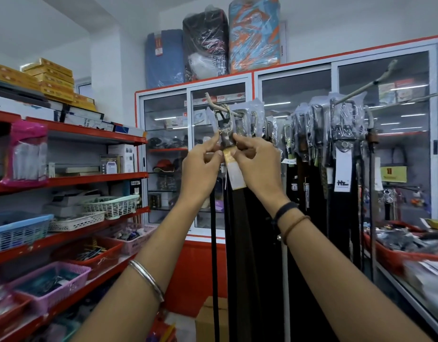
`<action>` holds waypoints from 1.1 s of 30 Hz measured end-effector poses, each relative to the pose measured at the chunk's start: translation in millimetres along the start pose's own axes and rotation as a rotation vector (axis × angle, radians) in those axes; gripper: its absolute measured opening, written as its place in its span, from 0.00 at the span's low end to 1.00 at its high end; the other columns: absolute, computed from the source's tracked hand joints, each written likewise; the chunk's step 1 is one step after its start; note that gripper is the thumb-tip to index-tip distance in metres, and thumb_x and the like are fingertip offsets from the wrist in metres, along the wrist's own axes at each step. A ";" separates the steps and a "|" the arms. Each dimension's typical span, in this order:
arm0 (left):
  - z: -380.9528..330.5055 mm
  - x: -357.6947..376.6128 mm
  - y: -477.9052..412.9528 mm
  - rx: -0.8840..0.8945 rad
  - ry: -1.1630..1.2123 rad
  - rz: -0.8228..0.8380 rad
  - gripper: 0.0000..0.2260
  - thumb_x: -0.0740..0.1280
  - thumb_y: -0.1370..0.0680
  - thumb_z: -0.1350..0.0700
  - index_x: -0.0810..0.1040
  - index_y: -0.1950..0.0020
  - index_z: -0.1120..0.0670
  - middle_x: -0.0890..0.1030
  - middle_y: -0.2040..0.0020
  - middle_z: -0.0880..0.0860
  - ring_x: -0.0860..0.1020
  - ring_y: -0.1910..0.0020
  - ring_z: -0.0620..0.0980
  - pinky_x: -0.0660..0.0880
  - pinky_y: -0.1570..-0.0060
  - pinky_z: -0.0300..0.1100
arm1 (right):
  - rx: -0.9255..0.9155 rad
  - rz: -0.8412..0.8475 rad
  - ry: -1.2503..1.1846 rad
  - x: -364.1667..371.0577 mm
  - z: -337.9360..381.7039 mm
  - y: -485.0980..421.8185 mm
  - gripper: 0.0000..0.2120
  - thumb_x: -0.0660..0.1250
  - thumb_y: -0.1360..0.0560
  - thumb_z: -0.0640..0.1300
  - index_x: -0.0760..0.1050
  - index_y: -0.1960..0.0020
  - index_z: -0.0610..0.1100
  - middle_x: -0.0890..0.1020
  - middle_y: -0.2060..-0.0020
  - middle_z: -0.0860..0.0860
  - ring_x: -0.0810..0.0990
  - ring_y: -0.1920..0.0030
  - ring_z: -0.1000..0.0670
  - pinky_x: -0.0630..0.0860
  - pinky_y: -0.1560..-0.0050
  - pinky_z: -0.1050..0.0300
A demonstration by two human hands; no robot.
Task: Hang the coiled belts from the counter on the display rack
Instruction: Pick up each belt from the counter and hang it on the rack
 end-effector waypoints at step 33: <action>-55.3 486.7 414.6 -0.296 0.334 0.769 0.08 0.64 0.24 0.54 0.79 0.47 0.54 0.76 0.49 0.47 0.78 0.49 0.45 0.75 0.49 0.40 | 0.517 -0.115 0.753 -543.2 -237.6 305.1 0.07 0.66 0.24 0.39 0.79 0.47 0.40 0.84 0.54 0.44 0.81 0.55 0.46 0.77 0.54 0.59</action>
Point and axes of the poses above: each hand's wrist, its own y-axis away from the middle knuckle, its own x-axis out of the palm, z = x × y, the point moved 10 cm from there along -y, towards the middle knuckle
